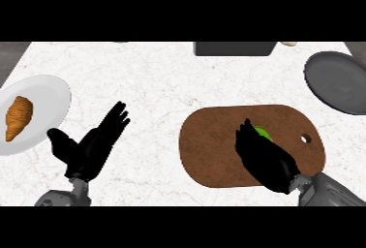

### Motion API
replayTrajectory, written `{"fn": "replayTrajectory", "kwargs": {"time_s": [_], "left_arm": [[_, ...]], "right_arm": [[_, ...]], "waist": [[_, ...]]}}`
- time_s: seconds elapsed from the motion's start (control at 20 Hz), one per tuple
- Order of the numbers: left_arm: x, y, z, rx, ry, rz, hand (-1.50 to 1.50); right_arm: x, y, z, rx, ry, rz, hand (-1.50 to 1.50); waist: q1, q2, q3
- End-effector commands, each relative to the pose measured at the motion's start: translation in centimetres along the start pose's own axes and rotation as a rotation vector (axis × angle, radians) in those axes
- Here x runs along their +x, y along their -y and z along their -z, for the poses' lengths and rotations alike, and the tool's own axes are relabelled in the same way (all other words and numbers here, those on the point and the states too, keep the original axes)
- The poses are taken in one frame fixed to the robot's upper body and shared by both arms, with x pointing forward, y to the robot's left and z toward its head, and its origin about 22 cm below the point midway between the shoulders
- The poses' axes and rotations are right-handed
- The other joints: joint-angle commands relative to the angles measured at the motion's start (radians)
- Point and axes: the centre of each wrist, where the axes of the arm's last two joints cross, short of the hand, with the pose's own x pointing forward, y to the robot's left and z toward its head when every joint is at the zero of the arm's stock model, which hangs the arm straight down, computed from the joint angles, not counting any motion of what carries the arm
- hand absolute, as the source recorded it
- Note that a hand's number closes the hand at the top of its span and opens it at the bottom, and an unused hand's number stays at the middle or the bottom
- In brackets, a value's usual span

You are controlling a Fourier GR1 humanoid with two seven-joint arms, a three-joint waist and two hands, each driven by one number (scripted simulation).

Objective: Pick the lemon from the cutting board and place it in the pan

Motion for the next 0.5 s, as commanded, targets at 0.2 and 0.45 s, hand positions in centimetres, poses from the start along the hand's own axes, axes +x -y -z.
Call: {"fn": "replayTrajectory", "kwargs": {"time_s": [0.2,0.45], "left_arm": [[-2.0,1.8,0.7,-0.015,-0.003,0.011,0.0],[-0.1,-1.3,0.2,-0.02,0.003,-0.008,0.0]], "right_arm": [[-0.7,-2.2,2.9,-0.112,0.081,-0.12,1.5],[-2.4,-1.2,3.5,-0.167,0.076,-0.151,1.5]], "waist": [[0.003,0.002,0.0],[0.002,0.0,0.0]]}}
